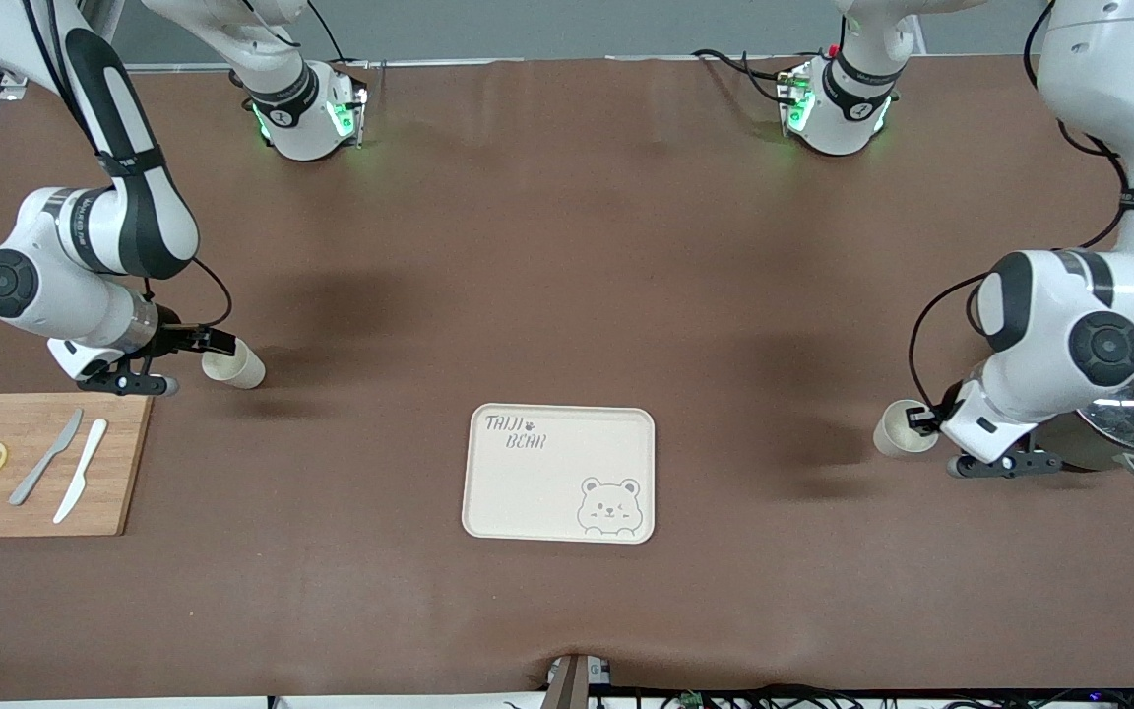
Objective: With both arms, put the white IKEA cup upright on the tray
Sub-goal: 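Close the right gripper and the left gripper around the cup rims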
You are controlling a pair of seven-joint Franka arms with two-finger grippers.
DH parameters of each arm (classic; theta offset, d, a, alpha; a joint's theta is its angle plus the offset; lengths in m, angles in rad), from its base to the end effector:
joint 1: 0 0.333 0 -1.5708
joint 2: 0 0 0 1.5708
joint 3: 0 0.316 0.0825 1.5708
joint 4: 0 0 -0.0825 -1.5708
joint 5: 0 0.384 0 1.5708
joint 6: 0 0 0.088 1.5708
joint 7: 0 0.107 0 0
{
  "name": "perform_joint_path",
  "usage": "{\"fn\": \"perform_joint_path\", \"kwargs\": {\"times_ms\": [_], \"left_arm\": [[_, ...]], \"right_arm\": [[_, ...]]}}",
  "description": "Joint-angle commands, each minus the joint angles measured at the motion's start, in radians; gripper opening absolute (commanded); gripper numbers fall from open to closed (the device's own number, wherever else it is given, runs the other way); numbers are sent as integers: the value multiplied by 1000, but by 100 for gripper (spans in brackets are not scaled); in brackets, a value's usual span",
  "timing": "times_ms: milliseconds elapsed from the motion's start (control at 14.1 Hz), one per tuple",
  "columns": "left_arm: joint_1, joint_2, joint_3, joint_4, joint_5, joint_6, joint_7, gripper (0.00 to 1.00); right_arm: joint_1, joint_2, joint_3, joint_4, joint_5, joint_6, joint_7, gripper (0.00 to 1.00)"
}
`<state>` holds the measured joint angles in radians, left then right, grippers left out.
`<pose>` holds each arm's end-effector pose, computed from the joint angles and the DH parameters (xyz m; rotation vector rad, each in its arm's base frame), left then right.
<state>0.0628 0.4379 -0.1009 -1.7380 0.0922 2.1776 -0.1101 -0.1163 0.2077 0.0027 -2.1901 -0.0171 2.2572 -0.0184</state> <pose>0.6596 -0.0156 0.3280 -3.1085 -0.0453 -0.0110 0.5352 -0.0615 0.2802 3.1285 -0.1306 -0.2212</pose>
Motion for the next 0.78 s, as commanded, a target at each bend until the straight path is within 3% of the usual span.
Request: {"fn": "perform_joint_path", "kwargs": {"times_ms": [0, 355, 497, 711], "left_arm": [[-12, -4, 1, 96, -8, -103, 9, 0], [-17, -42, -5, 135, -9, -168, 0, 0], [-20, -44, -8, 141, -11, -168, -3, 0], [-38, -42, -34, 149, -6, -168, -40, 0]], "right_arm": [[-37, -30, 14, -72, -3, 92, 9, 100], [-40, 5, 16, -83, -3, 153, 9, 100], [-40, 18, 16, -83, -3, 153, 9, 78], [-40, 22, 16, -85, -3, 154, 11, 60]]}}
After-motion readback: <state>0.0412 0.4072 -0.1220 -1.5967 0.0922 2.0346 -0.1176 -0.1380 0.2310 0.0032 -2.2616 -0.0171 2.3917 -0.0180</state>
